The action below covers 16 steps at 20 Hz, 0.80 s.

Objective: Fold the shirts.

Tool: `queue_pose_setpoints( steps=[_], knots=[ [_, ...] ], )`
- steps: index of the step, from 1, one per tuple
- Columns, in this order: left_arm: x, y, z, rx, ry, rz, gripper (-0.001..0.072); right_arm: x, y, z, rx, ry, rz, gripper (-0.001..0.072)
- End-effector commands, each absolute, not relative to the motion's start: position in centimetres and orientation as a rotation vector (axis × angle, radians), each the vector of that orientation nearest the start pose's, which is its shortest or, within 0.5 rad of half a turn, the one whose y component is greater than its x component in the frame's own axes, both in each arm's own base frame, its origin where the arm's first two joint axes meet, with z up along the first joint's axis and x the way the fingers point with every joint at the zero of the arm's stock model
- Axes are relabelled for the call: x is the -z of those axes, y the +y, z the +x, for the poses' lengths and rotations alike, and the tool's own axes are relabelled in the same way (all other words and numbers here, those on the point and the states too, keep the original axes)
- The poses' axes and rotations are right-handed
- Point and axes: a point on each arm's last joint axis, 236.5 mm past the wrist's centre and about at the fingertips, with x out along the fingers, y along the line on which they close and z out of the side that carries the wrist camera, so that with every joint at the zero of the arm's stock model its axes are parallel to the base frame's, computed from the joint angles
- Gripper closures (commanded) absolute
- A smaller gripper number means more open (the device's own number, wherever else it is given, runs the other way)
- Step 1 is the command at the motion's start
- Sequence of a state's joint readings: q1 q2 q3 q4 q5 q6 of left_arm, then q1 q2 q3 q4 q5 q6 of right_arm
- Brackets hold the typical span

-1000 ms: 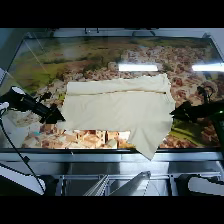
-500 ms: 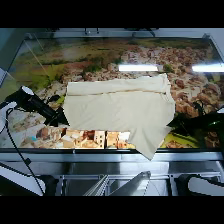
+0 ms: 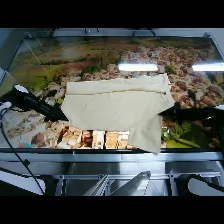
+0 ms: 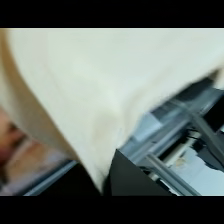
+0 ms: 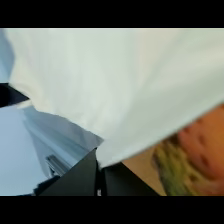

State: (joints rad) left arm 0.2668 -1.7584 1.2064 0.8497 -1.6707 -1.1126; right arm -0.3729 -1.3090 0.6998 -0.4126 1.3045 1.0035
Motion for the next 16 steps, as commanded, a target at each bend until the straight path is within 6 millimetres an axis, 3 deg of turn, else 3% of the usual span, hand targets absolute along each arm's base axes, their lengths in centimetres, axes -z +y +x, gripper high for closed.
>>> queue_pose_setpoints(
  steps=[1,2,4,5,6,7,8,10,12,14,16],
  knots=[
    [-12.2,-11.9,34.1,1.228,1.192,-0.974,0.0690,-19.0,8.7,34.3,-0.864,0.660,0.953,0.0695],
    [-18.1,-12.0,34.2,1.300,0.982,-0.956,0.0689,-24.7,7.7,33.9,-0.867,0.503,0.856,0.0695],
    [-31.1,-11.7,31.1,1.446,0.542,-0.822,0.0688,-35.6,6.4,31.7,-0.827,0.217,0.662,0.0695],
    [-37.8,-11.4,27.7,1.522,0.303,-0.721,0.0688,-39.6,6.4,30.3,-0.797,0.114,0.572,0.0695],
    [-43.0,-11.1,23.9,1.569,0.117,-0.624,0.0688,-43.1,6.4,28.9,-0.752,0.029,0.502,0.0695],
    [-47.5,-10.8,20.2,1.574,-0.047,-0.524,0.0688,-46.0,6.6,27.8,-0.715,-0.045,0.454,0.0695],
    [-50.5,-10.4,17.9,1.527,-0.145,-0.457,0.0687,-48.5,6.8,26.7,-0.682,-0.115,0.404,0.0695],
    [-53.5,-9.2,17.3,1.297,-0.204,-0.369,0.0685,-52.6,7.2,24.7,-0.620,-0.232,0.307,0.0695],
    [-53.9,-7.2,18.5,1.119,-0.201,-0.346,0.0685,-54.5,7.0,24.1,-0.573,-0.269,0.230,0.0695],
    [-53.2,-5.4,20.1,1.066,-0.186,-0.388,0.0685,-54.8,5.9,25.2,-0.573,-0.263,0.241,0.0695],
    [-50.0,-4.5,23.7,1.062,-0.061,-0.459,0.0685,-52.7,4.2,28.5,-0.581,-0.188,0.288,0.0695]
  ],
)
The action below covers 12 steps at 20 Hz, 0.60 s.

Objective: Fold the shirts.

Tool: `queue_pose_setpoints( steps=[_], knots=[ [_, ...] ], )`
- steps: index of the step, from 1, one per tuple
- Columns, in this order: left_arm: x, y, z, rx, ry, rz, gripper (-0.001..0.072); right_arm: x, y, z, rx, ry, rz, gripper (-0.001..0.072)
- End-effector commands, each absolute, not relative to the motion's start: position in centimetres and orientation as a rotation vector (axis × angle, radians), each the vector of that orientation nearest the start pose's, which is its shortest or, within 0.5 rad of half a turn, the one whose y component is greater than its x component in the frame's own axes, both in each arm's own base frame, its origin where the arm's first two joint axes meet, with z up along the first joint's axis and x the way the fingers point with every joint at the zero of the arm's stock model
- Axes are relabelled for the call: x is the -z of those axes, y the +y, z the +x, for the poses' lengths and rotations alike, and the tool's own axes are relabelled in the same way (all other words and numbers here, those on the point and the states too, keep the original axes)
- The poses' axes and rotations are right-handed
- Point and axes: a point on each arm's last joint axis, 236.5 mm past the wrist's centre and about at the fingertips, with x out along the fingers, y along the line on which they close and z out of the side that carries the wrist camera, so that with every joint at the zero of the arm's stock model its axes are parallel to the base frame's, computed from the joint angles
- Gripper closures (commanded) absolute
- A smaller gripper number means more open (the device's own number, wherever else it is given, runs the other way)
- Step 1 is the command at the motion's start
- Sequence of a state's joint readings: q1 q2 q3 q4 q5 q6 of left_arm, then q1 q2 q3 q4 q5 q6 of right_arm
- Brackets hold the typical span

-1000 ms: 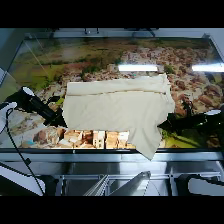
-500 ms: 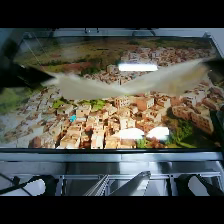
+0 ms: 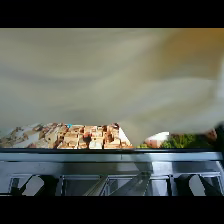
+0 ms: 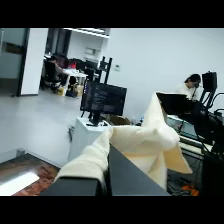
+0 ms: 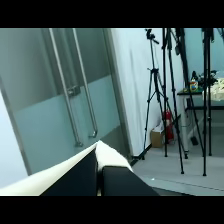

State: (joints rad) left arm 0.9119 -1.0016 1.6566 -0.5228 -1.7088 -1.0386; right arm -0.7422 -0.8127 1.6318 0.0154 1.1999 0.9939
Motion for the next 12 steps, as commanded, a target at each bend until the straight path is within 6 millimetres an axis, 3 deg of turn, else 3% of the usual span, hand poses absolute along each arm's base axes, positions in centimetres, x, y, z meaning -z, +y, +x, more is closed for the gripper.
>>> queue_pose_setpoints(
  steps=[1,2,5,8,10,12],
  knots=[
    [-47.5,-4.5,26.2,1.062,0.040,-0.492,0.0685,-50.5,4.1,31.2,-0.601,-0.113,0.310,0.0695],
    [-44.4,-4.8,29.0,1.064,0.158,-0.528,0.0685,-47.7,4.6,34.0,-0.624,-0.021,0.319,0.0695],
    [-34.3,-7.0,35.8,1.090,0.489,-0.619,0.0685,-35.6,7.5,42.8,-0.648,0.337,0.312,0.0695],
    [-21.9,-7.5,42.3,1.002,0.806,-0.679,0.0686,-23.5,9.9,49.8,-0.654,0.595,0.353,0.0695],
    [-14.4,-7.0,45.8,0.959,0.939,-0.720,0.0688,-16.1,10.4,53.5,-0.630,0.704,0.417,0.0695],
    [-8.2,-5.8,48.6,0.942,1.030,-0.782,0.0690,-8.9,10.4,56.2,-0.589,0.799,0.478,0.0695]
  ],
)
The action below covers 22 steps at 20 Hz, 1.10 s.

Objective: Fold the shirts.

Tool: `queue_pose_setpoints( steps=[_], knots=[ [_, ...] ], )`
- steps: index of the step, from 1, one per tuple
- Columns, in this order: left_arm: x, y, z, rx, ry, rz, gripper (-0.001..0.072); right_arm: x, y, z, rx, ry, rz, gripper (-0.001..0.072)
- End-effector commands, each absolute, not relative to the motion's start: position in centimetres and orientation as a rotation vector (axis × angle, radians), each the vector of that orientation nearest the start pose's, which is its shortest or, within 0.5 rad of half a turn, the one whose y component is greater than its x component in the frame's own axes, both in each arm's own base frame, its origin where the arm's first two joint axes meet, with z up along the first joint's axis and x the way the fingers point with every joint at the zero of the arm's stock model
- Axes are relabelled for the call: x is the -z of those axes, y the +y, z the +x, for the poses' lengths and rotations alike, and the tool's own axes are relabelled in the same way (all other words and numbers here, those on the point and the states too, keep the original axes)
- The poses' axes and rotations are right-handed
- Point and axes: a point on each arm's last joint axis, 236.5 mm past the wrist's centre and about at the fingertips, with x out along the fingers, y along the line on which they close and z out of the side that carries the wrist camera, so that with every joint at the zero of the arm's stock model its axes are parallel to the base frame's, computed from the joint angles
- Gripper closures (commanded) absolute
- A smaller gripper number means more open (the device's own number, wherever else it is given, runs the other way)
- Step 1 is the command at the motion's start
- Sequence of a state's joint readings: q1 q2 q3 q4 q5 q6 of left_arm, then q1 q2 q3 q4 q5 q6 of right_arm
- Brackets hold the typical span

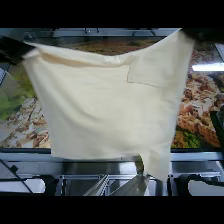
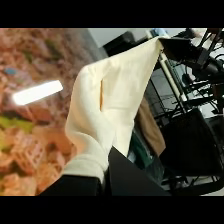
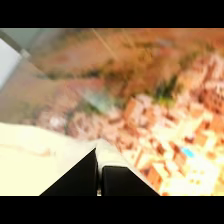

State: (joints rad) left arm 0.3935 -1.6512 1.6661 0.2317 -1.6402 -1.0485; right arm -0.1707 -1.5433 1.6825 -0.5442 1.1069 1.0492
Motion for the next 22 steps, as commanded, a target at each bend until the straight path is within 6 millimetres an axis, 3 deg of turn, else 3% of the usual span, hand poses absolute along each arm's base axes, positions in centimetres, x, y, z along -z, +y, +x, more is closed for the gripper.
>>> queue_pose_setpoints(
  steps=[1,3,5,10,12,16,19,22],
  knots=[
    [-5.4,-5.3,49.7,0.938,1.068,-0.822,0.0690,-5.7,10.1,57.2,-0.563,0.830,0.497,0.0695],
    [-1.1,-4.0,51.5,0.911,1.132,-0.908,0.0692,-1.4,9.3,58.7,-0.509,0.857,0.530,0.0695],
    [2.4,-3.0,53.1,0.867,1.155,-0.955,0.0692,1.2,8.5,59.6,-0.463,0.866,0.545,0.0695],
    [6.8,-1.7,56.1,0.731,1.122,-1.023,0.0691,4.5,7.9,59.9,-0.443,0.895,0.533,0.0695],
    [7.5,-1.4,55.6,0.721,1.141,-1.034,0.0692,5.4,7.2,58.9,-0.454,0.942,0.516,0.0696],
    [8.9,-1.4,51.6,0.749,1.329,-0.976,0.0698,6.8,4.6,56.8,-0.450,1.031,0.487,0.0696],
    [11.6,-0.7,49.4,0.659,1.482,-0.889,0.0699,7.4,4.0,55.8,-0.460,1.074,0.466,0.0695],
    [12.3,-0.6,48.5,0.637,1.538,-0.856,0.0699,8.9,4.1,54.9,-0.465,1.127,0.453,0.0695]
  ],
)
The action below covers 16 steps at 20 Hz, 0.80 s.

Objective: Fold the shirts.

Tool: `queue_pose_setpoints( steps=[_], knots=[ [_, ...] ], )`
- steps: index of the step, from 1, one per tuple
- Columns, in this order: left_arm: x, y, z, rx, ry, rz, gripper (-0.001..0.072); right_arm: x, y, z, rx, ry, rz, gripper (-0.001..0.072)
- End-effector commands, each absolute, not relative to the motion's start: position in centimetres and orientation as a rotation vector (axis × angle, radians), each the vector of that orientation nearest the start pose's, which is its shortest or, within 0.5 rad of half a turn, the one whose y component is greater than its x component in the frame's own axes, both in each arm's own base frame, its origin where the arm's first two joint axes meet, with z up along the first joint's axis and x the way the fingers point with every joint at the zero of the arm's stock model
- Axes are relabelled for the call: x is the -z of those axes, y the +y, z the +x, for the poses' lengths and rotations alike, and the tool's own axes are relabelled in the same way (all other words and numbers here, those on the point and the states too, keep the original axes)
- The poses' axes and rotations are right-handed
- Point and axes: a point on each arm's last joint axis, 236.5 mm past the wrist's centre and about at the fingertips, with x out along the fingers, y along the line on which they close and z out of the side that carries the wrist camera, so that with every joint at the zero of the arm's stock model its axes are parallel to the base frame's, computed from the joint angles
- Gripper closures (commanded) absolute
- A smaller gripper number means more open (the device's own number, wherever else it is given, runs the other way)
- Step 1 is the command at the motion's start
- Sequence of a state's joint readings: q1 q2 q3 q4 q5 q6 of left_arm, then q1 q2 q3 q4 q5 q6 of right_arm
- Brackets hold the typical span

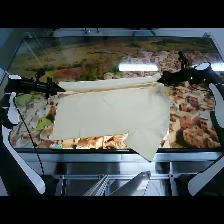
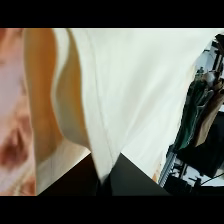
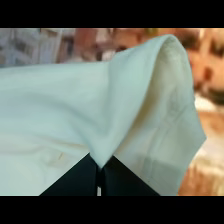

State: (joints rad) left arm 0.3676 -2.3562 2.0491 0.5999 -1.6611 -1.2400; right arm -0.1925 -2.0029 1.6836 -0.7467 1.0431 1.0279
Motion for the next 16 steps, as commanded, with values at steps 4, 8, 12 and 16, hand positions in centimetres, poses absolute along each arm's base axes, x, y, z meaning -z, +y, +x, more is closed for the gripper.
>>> queue_pose_setpoints(
  steps=[4,8,12,16],
  knots=[
    [12.0,-1.1,47.5,0.673,1.577,-0.851,0.0697,10.2,5.4,54.3,-0.494,1.165,0.456,0.0694],
    [11.5,-1.3,46.6,0.704,1.611,-0.855,0.0463,10.2,5.6,54.1,-0.493,1.175,0.468,0.0685],
    [10.9,-1.0,47.1,0.691,1.601,-0.852,0.0434,9.3,5.4,54.0,-0.474,1.180,0.500,0.0316],
    [8.4,2.4,46.2,0.567,1.655,-0.963,0.0435,6.1,2.7,51.7,-0.474,1.228,0.515,0.0319]
  ],
)
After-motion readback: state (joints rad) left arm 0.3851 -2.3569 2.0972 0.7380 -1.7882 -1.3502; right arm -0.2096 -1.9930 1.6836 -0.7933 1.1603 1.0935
